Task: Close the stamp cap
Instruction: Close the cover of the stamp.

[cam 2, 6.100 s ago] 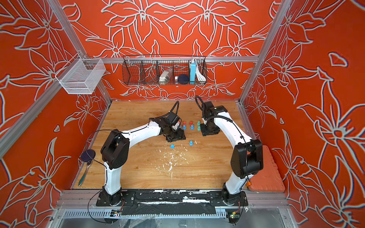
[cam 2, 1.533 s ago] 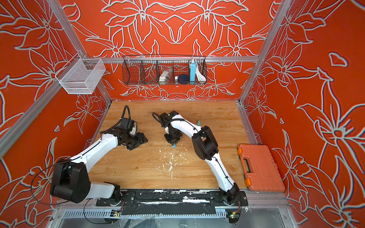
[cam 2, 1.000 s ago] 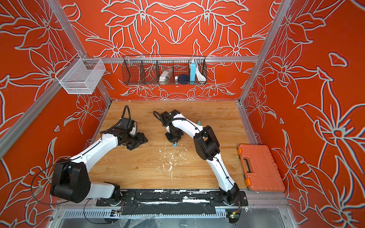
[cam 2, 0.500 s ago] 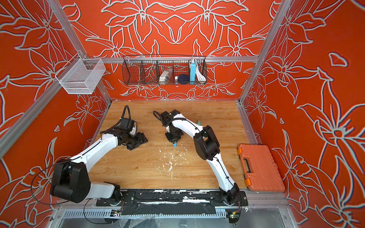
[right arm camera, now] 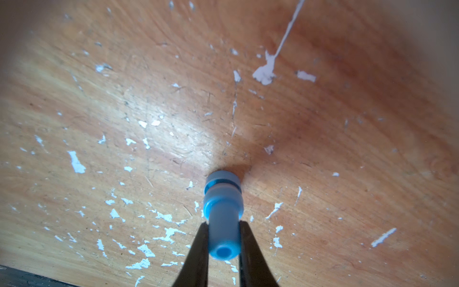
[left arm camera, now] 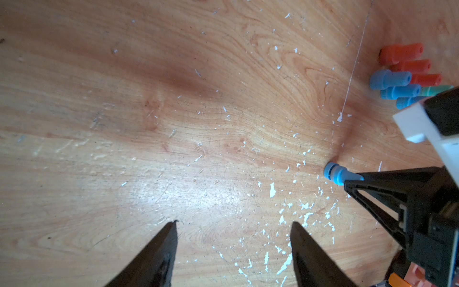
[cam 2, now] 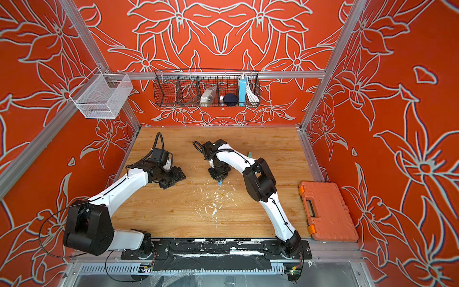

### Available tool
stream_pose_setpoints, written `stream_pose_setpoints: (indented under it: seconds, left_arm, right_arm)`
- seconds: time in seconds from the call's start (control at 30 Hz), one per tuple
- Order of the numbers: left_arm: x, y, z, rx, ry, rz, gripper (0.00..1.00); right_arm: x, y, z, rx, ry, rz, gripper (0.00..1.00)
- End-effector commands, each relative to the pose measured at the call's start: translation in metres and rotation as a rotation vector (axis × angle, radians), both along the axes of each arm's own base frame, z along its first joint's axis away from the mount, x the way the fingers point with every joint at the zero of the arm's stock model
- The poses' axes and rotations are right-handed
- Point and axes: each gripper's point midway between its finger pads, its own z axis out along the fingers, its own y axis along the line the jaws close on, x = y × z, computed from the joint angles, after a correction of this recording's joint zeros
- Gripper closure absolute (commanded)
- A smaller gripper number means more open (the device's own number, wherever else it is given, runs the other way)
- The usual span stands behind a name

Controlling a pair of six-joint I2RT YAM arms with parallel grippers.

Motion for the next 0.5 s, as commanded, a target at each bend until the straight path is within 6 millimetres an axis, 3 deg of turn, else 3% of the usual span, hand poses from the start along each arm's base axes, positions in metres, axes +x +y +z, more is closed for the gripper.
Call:
stream_pose_setpoints:
  seconds: [0.0,0.47]
  left_arm:
    - [-0.001,0.002,0.002,0.003,0.002,-0.001,0.28]
    - [-0.002,0.004,0.003,0.007,-0.003,0.007,0.28]
  right_arm:
    - [0.000,-0.007,-0.002,-0.023,0.001,-0.021,0.93]
    - [-0.003,-0.011,-0.017,-0.047,-0.005,-0.026,0.93]
